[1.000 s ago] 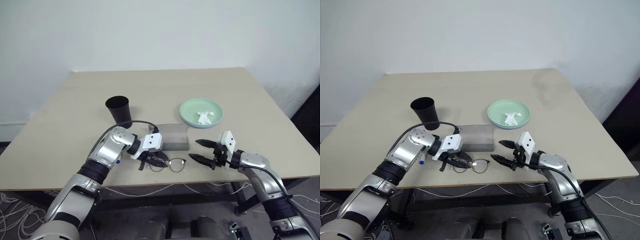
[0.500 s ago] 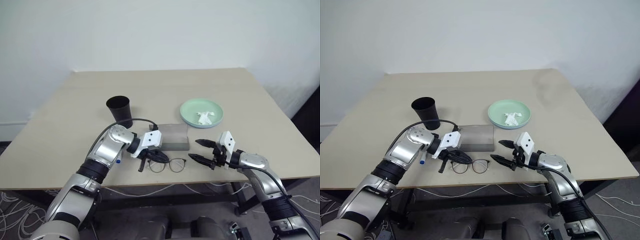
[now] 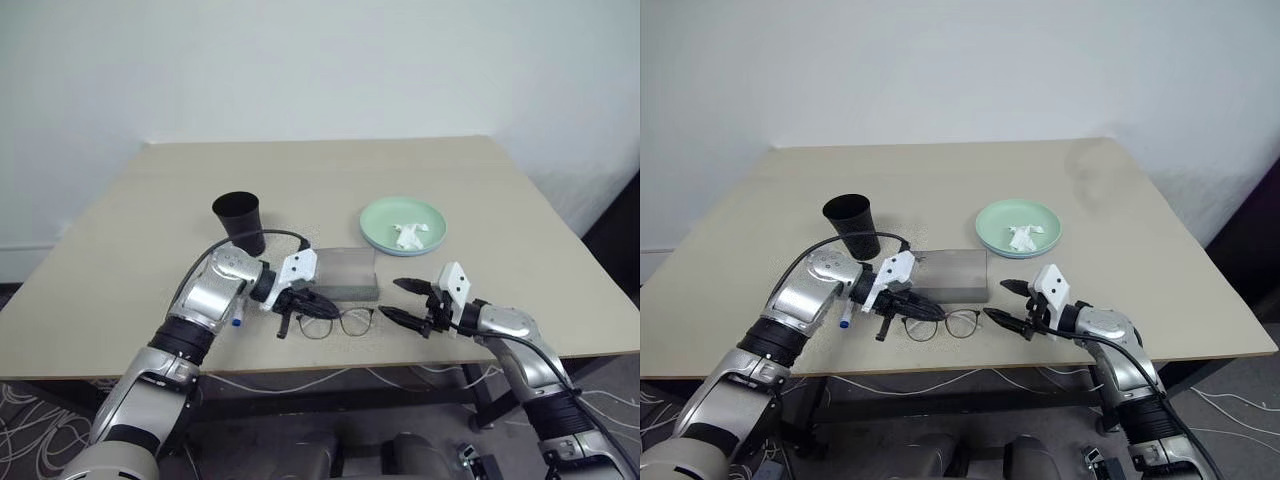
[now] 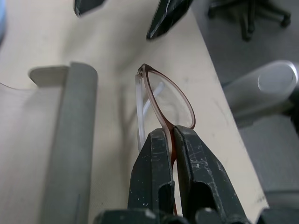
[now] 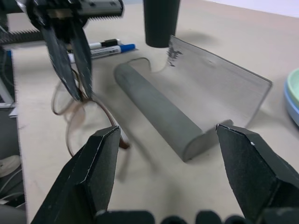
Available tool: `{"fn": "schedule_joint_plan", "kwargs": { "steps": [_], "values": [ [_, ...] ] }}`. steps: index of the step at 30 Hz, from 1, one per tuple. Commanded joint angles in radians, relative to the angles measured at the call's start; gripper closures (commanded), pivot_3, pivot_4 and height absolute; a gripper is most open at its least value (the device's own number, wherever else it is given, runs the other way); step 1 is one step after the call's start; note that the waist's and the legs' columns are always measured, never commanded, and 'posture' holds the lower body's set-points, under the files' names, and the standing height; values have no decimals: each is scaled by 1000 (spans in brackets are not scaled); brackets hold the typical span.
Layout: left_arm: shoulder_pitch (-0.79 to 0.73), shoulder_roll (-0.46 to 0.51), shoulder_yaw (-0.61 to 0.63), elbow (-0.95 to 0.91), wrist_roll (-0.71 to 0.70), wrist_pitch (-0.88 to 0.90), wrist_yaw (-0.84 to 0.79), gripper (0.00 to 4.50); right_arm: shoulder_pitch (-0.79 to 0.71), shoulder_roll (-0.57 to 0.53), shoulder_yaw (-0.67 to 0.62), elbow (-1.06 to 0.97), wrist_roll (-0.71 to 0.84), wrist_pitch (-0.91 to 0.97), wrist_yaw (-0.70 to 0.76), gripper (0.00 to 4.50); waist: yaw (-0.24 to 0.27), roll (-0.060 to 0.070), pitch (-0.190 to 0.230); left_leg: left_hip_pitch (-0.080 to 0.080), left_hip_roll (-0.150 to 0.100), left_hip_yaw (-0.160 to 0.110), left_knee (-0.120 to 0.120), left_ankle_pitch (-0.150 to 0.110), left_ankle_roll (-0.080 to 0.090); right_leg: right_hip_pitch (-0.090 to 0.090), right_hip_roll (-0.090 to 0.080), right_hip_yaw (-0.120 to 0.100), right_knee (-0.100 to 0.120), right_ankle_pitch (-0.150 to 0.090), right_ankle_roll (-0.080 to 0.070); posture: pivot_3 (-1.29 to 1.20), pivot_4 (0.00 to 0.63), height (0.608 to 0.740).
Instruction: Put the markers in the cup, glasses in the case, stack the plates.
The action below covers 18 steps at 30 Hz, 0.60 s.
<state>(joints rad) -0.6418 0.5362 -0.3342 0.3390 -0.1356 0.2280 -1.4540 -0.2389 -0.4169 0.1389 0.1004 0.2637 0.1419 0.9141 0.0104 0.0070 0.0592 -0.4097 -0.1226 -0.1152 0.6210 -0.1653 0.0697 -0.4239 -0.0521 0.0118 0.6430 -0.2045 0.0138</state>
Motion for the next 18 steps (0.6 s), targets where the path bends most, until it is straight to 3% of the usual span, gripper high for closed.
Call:
{"fn": "schedule_joint_plan", "kwargs": {
  "steps": [1,4,8,18],
  "values": [
    [-47,13,46,-45,-36,3,-12,4489,-39,-6,-33,6,-1,-30,-9,937,0,0,0,0,0,0,0,0,0,0,0,0,0,0,0,0,0,738],
    [-78,6,80,-37,-59,-5,4,4489,-49,-14,-46,26,-1,-38,-11,937,0,0,0,0,0,0,0,0,0,0,0,0,0,0,0,0,0,738],
    [-179,-12,109,103,-18,-139,70,4489,-56,-21,-56,41,0,-47,-8,937,1,0,0,0,0,-1,2,0,0,1,0,-2,0,0,0,0,0,738],
    [-379,-112,76,600,135,-562,154,4489,-61,-11,-62,45,-9,-51,-16,937,1,-1,0,-1,0,-1,4,0,0,1,1,-1,0,1,1,0,0,738]
  ]
}}
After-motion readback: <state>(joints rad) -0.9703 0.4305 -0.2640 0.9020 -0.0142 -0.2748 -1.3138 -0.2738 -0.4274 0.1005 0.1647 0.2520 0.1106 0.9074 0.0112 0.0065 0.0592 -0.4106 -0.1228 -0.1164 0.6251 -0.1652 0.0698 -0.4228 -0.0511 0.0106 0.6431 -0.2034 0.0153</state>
